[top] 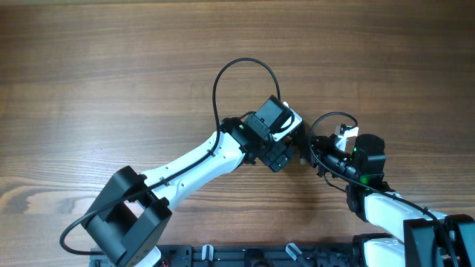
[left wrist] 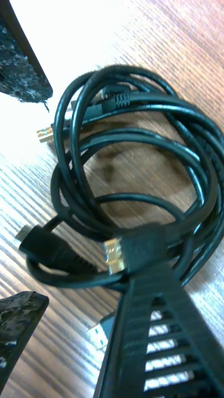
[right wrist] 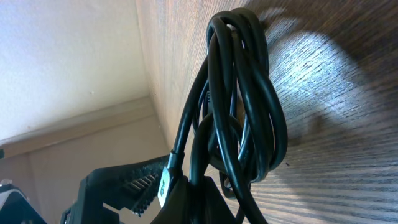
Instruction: Untangle cables
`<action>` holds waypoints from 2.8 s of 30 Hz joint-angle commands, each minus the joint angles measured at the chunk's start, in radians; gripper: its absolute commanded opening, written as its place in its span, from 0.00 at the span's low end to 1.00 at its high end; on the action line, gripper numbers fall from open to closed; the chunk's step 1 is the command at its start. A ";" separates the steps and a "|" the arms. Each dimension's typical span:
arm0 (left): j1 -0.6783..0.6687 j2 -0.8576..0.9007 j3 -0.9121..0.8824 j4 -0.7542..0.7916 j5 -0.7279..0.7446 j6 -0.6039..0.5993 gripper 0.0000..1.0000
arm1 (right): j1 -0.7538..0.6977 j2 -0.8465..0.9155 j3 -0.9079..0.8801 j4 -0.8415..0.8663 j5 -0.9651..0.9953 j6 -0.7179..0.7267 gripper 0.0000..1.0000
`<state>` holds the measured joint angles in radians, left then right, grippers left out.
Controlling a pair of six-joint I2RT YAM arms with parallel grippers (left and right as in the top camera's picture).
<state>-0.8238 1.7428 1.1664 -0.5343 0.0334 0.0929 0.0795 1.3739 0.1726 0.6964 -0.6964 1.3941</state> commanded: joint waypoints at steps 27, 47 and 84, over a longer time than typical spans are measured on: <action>0.074 0.008 0.009 0.024 -0.198 -0.083 1.00 | 0.002 0.003 0.012 -0.043 -0.118 -0.084 0.04; 0.136 0.008 0.009 0.006 -0.133 -0.291 1.00 | -0.022 0.003 0.012 0.085 -0.062 -0.074 1.00; 0.189 0.008 0.009 0.063 -0.165 -0.415 1.00 | -0.028 0.003 0.012 0.045 -0.195 -0.019 0.89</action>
<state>-0.6365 1.7432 1.1664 -0.4744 -0.1184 -0.3027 0.0551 1.3762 0.1776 0.7677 -0.9070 1.4532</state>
